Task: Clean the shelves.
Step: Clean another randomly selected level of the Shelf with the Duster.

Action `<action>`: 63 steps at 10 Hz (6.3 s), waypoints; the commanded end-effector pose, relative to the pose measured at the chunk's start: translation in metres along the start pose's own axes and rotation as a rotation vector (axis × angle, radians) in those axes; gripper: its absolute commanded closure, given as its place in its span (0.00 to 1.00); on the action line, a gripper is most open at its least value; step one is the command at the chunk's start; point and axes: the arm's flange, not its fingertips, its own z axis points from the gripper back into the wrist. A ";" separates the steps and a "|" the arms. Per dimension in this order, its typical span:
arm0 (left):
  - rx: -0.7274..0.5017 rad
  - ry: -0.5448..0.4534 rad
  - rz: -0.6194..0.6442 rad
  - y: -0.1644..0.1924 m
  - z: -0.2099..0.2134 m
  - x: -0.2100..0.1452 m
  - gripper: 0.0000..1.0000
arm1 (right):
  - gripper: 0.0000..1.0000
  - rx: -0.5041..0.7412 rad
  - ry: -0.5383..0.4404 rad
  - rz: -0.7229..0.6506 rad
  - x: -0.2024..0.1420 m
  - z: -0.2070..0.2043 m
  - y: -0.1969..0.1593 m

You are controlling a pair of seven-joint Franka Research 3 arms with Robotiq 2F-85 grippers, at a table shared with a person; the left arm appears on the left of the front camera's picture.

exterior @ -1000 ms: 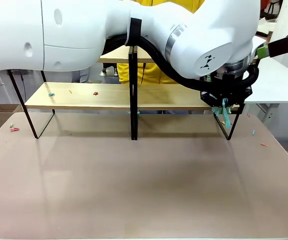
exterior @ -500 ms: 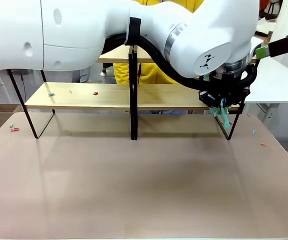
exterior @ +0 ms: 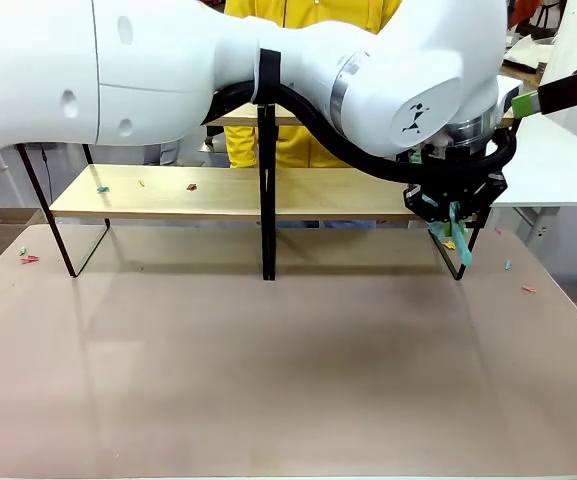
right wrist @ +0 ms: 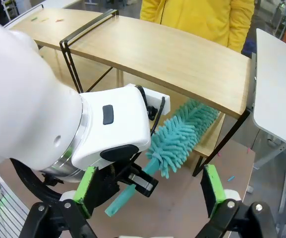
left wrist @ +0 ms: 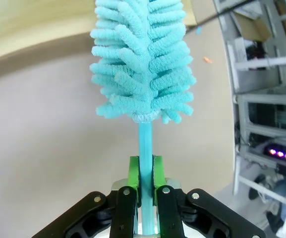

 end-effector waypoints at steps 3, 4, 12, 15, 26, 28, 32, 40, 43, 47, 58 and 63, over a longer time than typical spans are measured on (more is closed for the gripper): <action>-0.278 0.149 -0.093 0.006 0.000 0.016 0.88 | 0.00 0.000 0.001 -0.001 0.000 0.000 0.000; -0.395 0.081 -0.107 0.011 0.005 0.020 0.88 | 0.00 0.000 0.001 -0.001 0.000 0.000 0.000; -0.308 0.004 -0.179 0.056 0.073 -0.019 0.88 | 0.00 0.000 0.001 -0.001 0.000 0.000 0.000; -0.145 0.087 -0.225 0.119 0.115 -0.061 0.88 | 0.00 0.000 0.001 -0.001 0.000 0.000 0.000; -0.596 -0.128 -0.623 0.347 0.318 -0.137 0.88 | 0.00 0.000 0.001 -0.001 0.000 0.000 0.000; -0.616 -0.172 -0.577 0.340 0.317 -0.134 0.88 | 0.00 0.000 0.001 -0.001 0.000 0.000 0.000; -0.566 -0.384 -0.328 0.342 0.321 -0.128 1.00 | 0.00 0.000 0.001 -0.001 0.000 0.000 0.000; -0.606 -0.480 -0.412 0.392 0.386 -0.135 1.00 | 0.00 0.000 0.001 -0.001 0.000 0.000 0.000; -0.591 -0.334 -0.384 0.375 0.359 -0.129 0.88 | 0.00 0.000 0.001 -0.001 0.000 0.000 0.000; -0.373 -0.010 -0.306 0.289 0.252 -0.155 0.88 | 0.00 0.000 0.001 -0.001 0.000 0.000 0.000; -0.160 -0.193 -0.123 0.188 0.159 -0.118 0.88 | 0.00 0.000 0.001 -0.001 0.000 0.000 0.000; -0.063 -0.336 -0.071 0.126 0.114 -0.083 0.88 | 0.00 0.000 0.001 -0.001 0.000 0.000 0.000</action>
